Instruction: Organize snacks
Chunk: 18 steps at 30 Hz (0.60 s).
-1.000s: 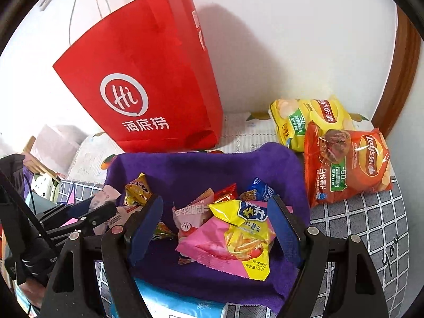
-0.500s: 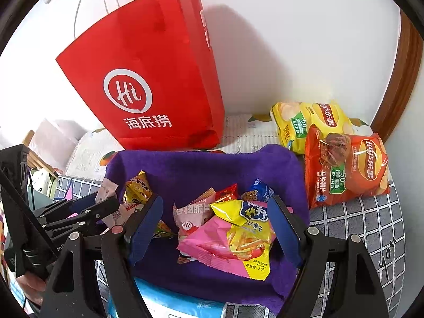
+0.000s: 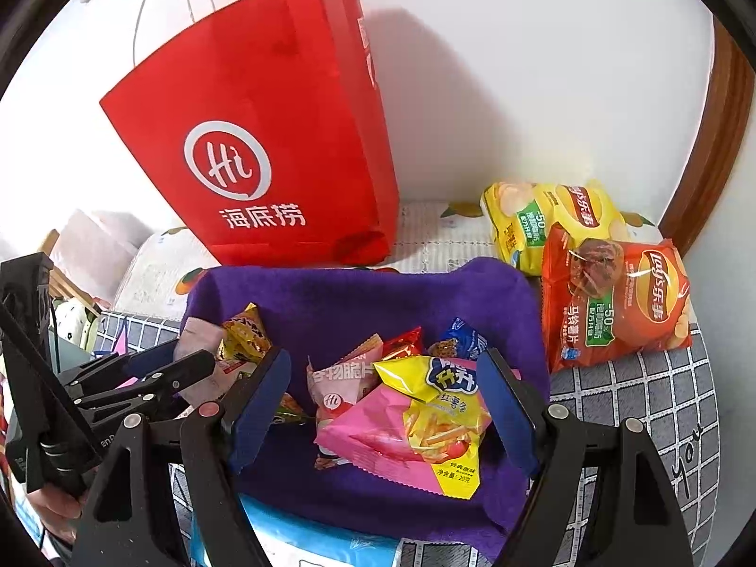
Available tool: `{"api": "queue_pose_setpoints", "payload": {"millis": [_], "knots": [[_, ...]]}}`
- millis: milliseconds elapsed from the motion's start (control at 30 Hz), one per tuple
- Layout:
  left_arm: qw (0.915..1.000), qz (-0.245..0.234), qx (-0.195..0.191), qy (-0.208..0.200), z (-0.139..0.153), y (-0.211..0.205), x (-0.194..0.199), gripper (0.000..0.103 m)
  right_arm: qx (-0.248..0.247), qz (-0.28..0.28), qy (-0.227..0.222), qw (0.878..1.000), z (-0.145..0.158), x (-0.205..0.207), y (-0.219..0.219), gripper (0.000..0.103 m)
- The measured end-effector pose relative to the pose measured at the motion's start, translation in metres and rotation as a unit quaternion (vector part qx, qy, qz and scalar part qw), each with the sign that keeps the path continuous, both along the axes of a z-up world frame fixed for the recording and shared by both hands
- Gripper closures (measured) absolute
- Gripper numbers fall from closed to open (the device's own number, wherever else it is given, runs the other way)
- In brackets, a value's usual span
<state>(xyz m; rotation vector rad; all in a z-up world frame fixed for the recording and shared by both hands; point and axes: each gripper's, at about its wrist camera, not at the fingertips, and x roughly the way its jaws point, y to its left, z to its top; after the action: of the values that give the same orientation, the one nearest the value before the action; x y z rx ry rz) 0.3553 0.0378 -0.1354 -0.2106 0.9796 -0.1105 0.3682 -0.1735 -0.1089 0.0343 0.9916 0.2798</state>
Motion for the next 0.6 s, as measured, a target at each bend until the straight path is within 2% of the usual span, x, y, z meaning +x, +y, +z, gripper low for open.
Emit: {"api": "queue_pose_setpoints", "payload": {"millis": [600], "knots": [[0.9991,-0.011,0.028,-0.028,0.018,-0.008,-0.01,0.055,0.002,0.01,-0.027,1.0,0.024,-0.014,0.009,0.023]]}}
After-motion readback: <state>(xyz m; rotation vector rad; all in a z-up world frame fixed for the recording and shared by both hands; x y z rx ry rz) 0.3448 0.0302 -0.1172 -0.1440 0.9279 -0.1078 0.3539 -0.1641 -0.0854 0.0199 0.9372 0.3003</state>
